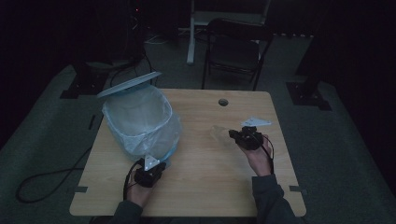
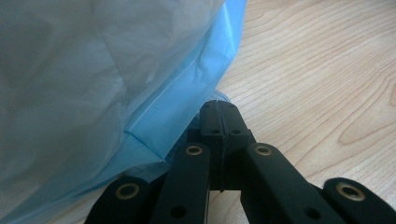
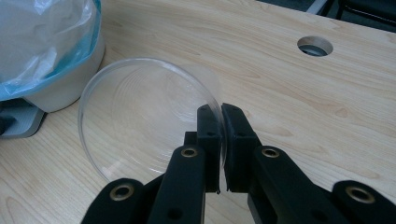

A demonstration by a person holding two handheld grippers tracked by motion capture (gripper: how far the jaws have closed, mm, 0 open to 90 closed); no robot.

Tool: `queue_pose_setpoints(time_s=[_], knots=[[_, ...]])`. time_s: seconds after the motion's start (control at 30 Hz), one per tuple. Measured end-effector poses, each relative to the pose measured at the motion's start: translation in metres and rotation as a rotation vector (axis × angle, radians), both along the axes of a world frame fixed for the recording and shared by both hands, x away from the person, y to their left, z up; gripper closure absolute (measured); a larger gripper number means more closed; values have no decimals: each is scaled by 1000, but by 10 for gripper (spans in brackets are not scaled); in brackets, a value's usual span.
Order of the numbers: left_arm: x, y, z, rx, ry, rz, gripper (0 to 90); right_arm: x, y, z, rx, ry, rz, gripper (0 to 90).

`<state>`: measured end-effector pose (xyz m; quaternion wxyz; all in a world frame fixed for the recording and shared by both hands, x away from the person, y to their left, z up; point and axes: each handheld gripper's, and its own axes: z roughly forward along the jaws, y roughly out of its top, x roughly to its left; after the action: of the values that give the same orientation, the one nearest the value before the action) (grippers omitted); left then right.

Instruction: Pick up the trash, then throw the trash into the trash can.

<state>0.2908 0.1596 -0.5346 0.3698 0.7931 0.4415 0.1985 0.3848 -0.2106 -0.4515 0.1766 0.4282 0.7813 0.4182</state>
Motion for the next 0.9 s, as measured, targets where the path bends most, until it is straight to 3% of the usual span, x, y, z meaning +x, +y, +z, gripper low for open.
queue_pose_setpoints(time_s=[0.23, 0.9], knots=[[1, 1, 0, 7, -6, -11, 900, 1, 0, 1, -2, 0, 0, 865], [1, 0, 0, 1, -9, 0, 900, 1, 4, 23, 6, -48, 15, 865]])
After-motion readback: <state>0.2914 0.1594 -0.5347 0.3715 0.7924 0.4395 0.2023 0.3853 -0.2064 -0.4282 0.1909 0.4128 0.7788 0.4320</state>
